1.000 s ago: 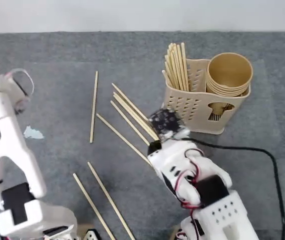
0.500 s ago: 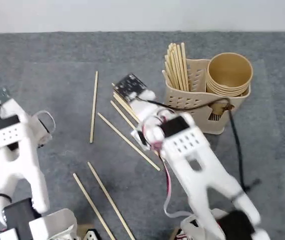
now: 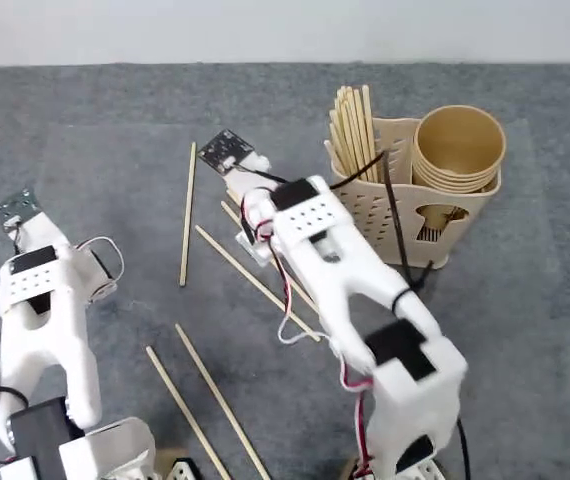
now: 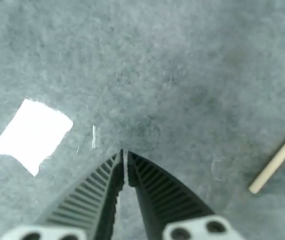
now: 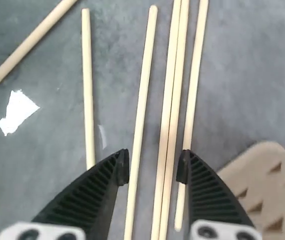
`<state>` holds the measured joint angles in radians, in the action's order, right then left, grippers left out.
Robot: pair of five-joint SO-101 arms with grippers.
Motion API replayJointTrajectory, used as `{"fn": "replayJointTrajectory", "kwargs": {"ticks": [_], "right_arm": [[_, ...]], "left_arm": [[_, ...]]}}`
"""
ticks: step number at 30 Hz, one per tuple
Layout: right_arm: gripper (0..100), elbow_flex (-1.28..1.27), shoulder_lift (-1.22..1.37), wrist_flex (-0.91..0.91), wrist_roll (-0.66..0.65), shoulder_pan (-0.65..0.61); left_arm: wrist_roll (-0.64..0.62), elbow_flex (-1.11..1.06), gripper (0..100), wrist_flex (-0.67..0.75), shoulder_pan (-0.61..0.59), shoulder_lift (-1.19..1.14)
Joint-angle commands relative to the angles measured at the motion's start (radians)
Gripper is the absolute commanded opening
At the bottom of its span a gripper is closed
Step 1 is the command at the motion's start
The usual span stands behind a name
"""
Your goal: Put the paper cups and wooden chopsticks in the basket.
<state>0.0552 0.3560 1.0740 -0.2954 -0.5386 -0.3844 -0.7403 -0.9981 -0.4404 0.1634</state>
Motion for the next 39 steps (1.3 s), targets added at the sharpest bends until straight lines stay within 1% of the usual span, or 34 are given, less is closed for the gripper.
{"fn": "replayJointTrajectory", "kwargs": {"ticks": [1, 13, 22, 25, 30, 32, 34, 39], "right_arm": [[17.7, 0.135, 0.058, 0.010, -0.026, -0.005], [17.7, 0.391, 0.294, 0.010, -0.038, 0.044], [17.3, 0.413, 0.404, 0.013, -0.038, 0.053], [16.9, 0.423, 0.430, 0.064, -0.038, 0.042], [4.3, 0.476, 0.461, 0.139, -0.040, 0.022], [0.9, 0.499, 0.467, 0.168, -0.058, 0.021], [0.8, 0.516, 0.466, 0.199, -0.092, 0.019], [0.8, 0.580, 0.446, 0.289, -0.098, 0.018]], "left_arm": [[0.005, 0.004, 1, 0.011, 0.009, 0.048], [0.005, 0.004, 1, 0.012, 0.009, 0.048], [0.005, 0.004, 1, 0.012, 0.009, 0.048], [0.005, 0.004, 1, 0.012, 0.009, 0.048], [0.005, 0.004, 1, 0.012, 0.009, 0.048], [0.005, 0.004, 1, 0.012, 0.009, 0.048], [0.005, 0.004, 1, 0.012, 0.009, 0.048], [0.005, 0.004, 1, 0.012, 0.009, 0.048]]}}
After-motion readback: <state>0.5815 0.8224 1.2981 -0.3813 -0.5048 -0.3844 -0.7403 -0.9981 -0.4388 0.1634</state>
